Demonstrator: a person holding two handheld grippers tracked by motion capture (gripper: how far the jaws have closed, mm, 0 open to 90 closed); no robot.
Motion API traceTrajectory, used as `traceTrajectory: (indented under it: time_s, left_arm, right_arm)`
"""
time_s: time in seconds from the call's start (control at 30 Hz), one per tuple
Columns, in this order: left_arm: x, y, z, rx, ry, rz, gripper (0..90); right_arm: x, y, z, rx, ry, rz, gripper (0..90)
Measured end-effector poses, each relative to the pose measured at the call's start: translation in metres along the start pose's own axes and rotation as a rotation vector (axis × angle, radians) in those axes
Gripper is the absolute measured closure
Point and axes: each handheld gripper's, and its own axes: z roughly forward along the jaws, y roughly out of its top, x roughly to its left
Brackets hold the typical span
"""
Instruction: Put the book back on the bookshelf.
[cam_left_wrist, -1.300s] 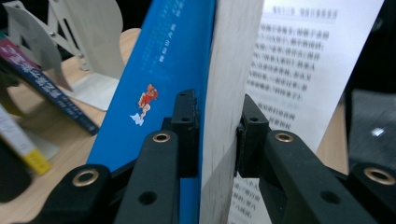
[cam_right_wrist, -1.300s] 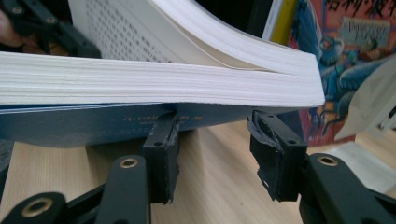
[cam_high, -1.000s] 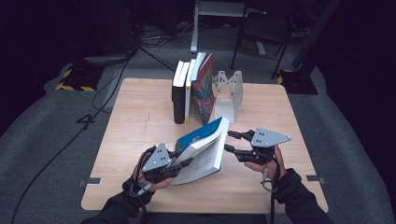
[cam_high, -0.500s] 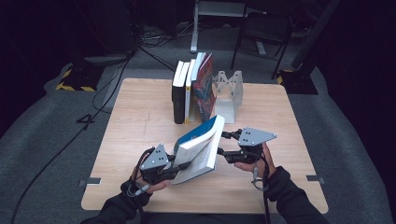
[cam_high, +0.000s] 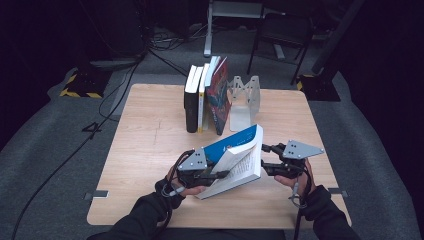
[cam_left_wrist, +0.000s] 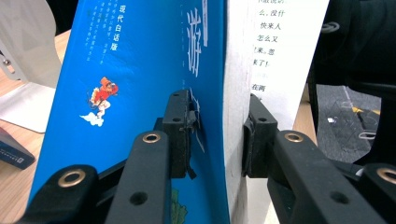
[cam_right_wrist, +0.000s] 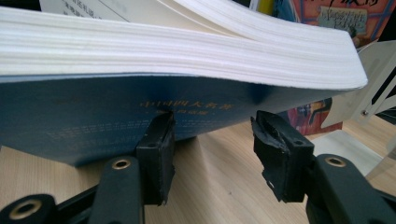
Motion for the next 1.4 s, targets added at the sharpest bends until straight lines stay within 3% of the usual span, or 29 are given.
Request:
traceTrajectory:
  time_s: [0.1,0.13,0.2,0.3,0.47,0.6,0.8,0.93,1.13,1.2,1.3,1.4]
  left_arm:
    - [0.004,0.000,-0.007,-0.038,0.001,-0.022,69.6]
    - [0.006,0.001,-0.008,-0.051,0.005,-0.030,69.7]
    - [0.009,0.000,-0.010,-0.074,0.008,-0.039,69.4]
    - [0.012,-0.003,-0.021,-0.100,0.022,-0.043,69.1]
    - [0.008,-0.013,-0.047,-0.080,0.103,-0.013,70.3]
    - [0.001,-0.020,-0.061,-0.053,0.167,-0.010,70.2]
    - [-0.008,-0.027,-0.072,-0.013,0.229,0.013,64.4]
    - [-0.016,-0.029,-0.077,0.007,0.245,0.020,57.0]
    - [-0.032,-0.038,-0.068,0.099,0.263,0.010,40.1]
    - [-0.036,-0.041,-0.060,0.118,0.281,-0.010,34.5]
    - [-0.038,-0.046,-0.046,0.149,0.275,-0.053,27.3]
    - [-0.041,-0.051,-0.029,0.179,0.292,-0.068,23.5]
  right_arm:
    - [0.005,0.008,0.003,-0.007,-0.016,-0.031,50.6]
    - [0.005,0.012,0.003,-0.025,0.007,-0.030,50.6]
    - [0.007,0.021,0.004,-0.045,0.008,-0.037,50.6]
    - [0.011,0.037,0.010,-0.028,-0.001,-0.058,50.6]
    - [0.027,0.056,0.029,-0.015,0.018,-0.116,50.2]
    - [0.039,0.063,0.039,-0.030,0.024,-0.122,50.6]
    - [0.051,0.065,0.051,-0.022,0.043,-0.148,50.1]
    - [0.059,0.062,0.057,-0.008,0.065,-0.168,49.6]
    - [0.064,0.054,0.061,0.024,0.090,-0.162,49.4]
    - [0.065,0.050,0.063,0.030,0.095,-0.163,50.1]
    - [0.065,0.043,0.066,0.035,0.120,-0.147,50.6]
    - [0.067,0.038,0.072,0.055,0.121,-0.154,50.5]
